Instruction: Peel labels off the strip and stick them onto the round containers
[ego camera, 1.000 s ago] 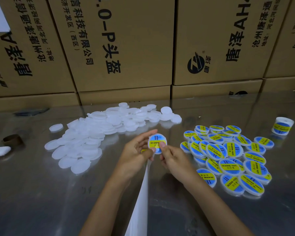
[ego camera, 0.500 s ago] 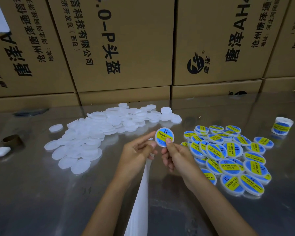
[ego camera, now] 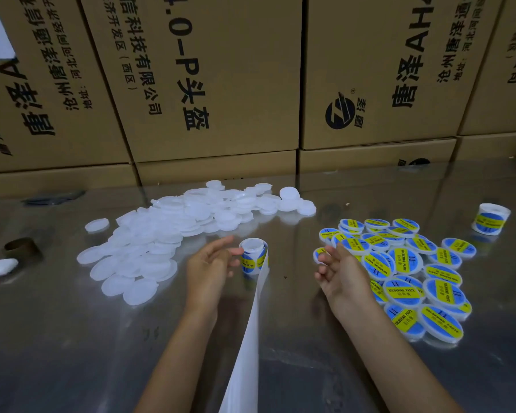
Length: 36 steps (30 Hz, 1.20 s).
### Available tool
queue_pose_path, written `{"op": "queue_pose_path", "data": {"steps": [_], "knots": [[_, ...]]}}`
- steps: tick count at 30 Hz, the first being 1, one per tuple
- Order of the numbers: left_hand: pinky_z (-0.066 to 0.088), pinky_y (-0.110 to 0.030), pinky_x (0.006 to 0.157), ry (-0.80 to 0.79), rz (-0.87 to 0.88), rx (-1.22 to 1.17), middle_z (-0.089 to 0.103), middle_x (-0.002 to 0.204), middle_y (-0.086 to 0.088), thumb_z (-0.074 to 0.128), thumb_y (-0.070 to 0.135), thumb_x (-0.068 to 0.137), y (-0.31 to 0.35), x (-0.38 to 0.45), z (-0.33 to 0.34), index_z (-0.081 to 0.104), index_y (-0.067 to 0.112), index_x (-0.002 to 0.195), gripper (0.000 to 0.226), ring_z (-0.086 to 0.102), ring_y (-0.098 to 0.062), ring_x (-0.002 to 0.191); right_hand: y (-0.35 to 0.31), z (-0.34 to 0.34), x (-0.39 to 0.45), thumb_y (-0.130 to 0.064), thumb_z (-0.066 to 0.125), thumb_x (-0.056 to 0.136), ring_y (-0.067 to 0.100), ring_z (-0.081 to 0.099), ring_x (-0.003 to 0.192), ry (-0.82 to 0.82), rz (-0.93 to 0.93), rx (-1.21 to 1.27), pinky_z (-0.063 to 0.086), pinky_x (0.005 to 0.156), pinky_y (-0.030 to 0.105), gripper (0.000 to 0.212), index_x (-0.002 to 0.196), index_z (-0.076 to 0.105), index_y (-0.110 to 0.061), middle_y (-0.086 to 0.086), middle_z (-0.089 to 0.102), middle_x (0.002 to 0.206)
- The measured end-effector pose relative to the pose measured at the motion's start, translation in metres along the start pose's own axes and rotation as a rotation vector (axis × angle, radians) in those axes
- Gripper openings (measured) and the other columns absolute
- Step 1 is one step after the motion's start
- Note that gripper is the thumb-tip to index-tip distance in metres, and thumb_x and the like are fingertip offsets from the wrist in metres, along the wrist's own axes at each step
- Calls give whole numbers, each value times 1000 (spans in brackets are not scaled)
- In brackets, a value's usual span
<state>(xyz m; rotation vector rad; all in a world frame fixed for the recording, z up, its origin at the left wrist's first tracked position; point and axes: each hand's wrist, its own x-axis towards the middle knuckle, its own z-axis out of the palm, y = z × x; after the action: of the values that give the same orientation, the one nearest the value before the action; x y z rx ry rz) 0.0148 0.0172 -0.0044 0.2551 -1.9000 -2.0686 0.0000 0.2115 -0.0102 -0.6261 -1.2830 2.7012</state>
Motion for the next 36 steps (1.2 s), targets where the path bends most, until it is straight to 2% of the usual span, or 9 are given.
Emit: {"op": "queue_pose_path", "data": {"steps": [5, 10, 13, 15, 18, 22, 27, 32, 36], "knots": [[49, -21, 63, 43, -23, 36, 76, 83, 0, 48, -4, 95, -13, 9, -3, 71, 15, 101, 31, 62, -11, 69, 3, 1, -3, -16, 49, 99, 7, 42, 38, -47, -19, -117, 40, 43, 20, 15, 91, 61, -14, -2, 55, 57], [51, -21, 60, 155, -12, 117, 69, 68, 2, 73, 12, 89, -28, 18, -7, 75, 11, 87, 4, 61, -9, 59, 17, 7, -9, -10, 51, 96, 13, 44, 41, -108, -178, -392, 42, 43, 23, 12, 92, 63, -8, 4, 57, 57], [50, -23, 55, 207, -34, 228, 67, 62, -5, 77, 32, 86, -35, 31, -10, 70, 10, 70, 28, 58, -8, 44, 28, 9, -7, -8, 52, 95, 13, 43, 38, -132, -290, -519, 40, 39, 23, 12, 93, 63, -6, 2, 57, 52], [53, -30, 66, 206, 7, 303, 70, 70, -5, 66, 38, 94, -33, 43, -9, 69, 10, 71, 37, 64, -17, 55, 33, 10, -3, -8, 52, 95, 10, 42, 35, -146, -370, -601, 36, 36, 20, 11, 92, 62, -5, 1, 55, 51], [49, -33, 85, 209, 151, 559, 73, 98, -11, 55, 27, 101, -28, 73, -6, 72, 10, 94, 25, 66, -30, 94, 40, 12, 6, -8, 51, 94, 9, 43, 34, -162, -435, -701, 36, 37, 20, 12, 87, 60, -12, 2, 55, 55], [39, -40, 109, 26, 323, 896, 56, 139, -13, 60, 7, 93, -21, 126, 2, 60, 5, 132, 39, 46, -30, 134, 45, 14, 19, -16, 55, 92, 20, 50, 49, -152, -498, -807, 45, 56, 38, 15, 79, 58, -23, 3, 61, 61], [18, -33, 120, -222, 322, 1264, 29, 162, -8, 55, 4, 96, -32, 174, 5, 46, 7, 147, 52, 20, -24, 151, 49, 13, 30, -23, 57, 90, 18, 50, 50, -162, -501, -811, 41, 57, 31, 13, 78, 58, -29, 1, 60, 59], [38, -37, 107, -123, 435, 1204, 60, 136, -17, 54, 2, 94, -47, 183, -2, 65, 10, 130, 39, 52, -34, 129, 49, 12, 34, -20, 55, 89, 17, 48, 48, -185, -501, -804, 40, 55, 31, 13, 78, 57, -28, 6, 60, 61], [46, -38, 91, 8, 519, 1093, 66, 120, -19, 57, 12, 96, -46, 174, -3, 68, 9, 122, 28, 60, -35, 112, 49, 12, 35, -20, 55, 88, 17, 49, 48, -196, -517, -825, 41, 53, 29, 19, 82, 57, -38, 5, 61, 61]]}}
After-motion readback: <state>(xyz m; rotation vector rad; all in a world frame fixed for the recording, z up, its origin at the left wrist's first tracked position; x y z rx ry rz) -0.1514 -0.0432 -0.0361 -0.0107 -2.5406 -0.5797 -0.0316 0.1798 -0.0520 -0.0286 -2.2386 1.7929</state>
